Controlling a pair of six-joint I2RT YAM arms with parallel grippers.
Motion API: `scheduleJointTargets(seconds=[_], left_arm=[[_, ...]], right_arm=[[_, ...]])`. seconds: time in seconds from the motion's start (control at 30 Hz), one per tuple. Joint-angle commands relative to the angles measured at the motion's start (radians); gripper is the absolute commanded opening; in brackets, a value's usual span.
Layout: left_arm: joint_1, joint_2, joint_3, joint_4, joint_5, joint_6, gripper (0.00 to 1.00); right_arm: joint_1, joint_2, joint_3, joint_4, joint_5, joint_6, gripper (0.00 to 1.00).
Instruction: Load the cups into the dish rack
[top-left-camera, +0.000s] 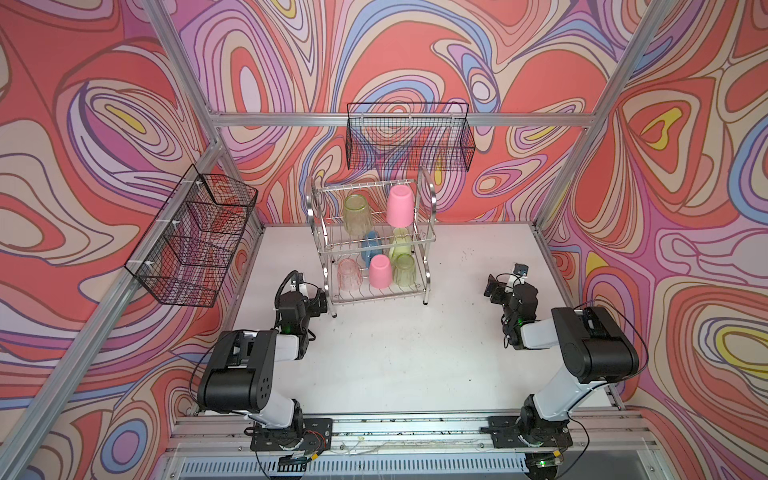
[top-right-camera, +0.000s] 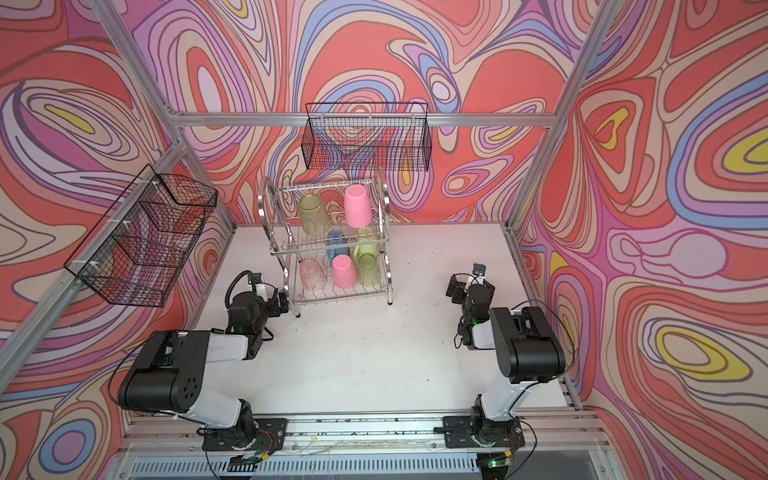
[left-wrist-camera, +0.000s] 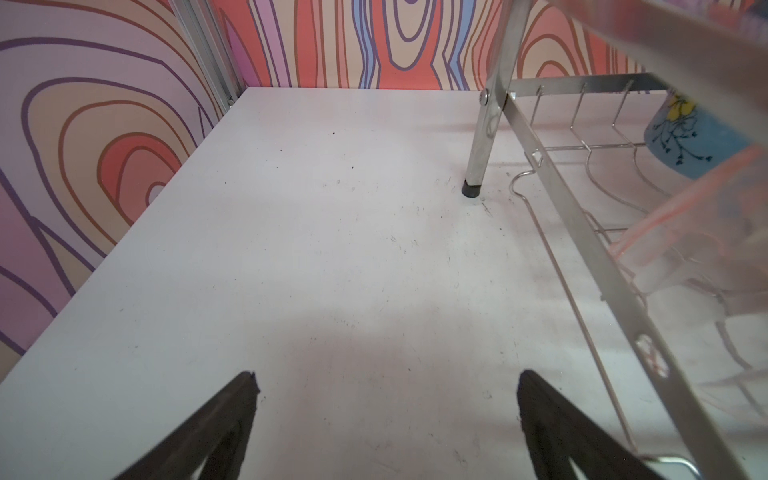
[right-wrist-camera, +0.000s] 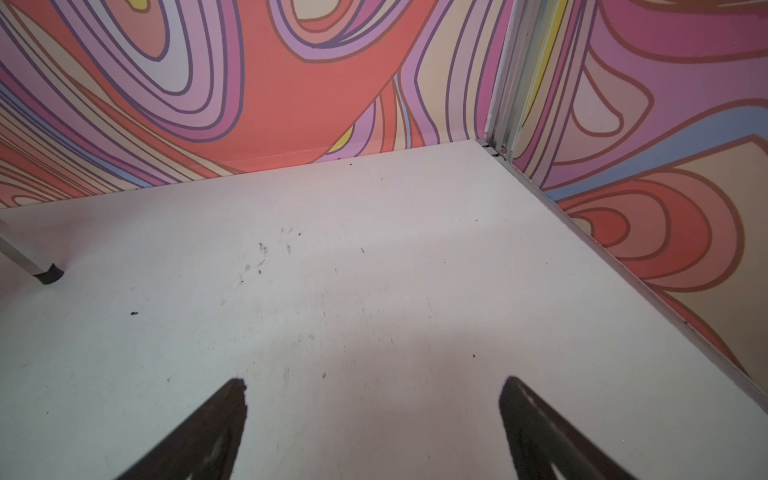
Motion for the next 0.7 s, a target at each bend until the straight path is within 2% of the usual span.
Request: scheduleJointTargets(seconds=[0.0, 0.67], left_arm=[[-0.013, 0.009, 0.009, 0.027, -0.020, 0.008, 1.00], [-0.012, 0.007, 0.004, 0.033, -0.020, 0.008, 1.00]], right_arm=[[-0.002, 0.010, 0.007, -0.001, 0.003, -0.007, 0.98], [0.002, 0.012, 0.012, -0.011, 0.008, -0.012, 0.99]])
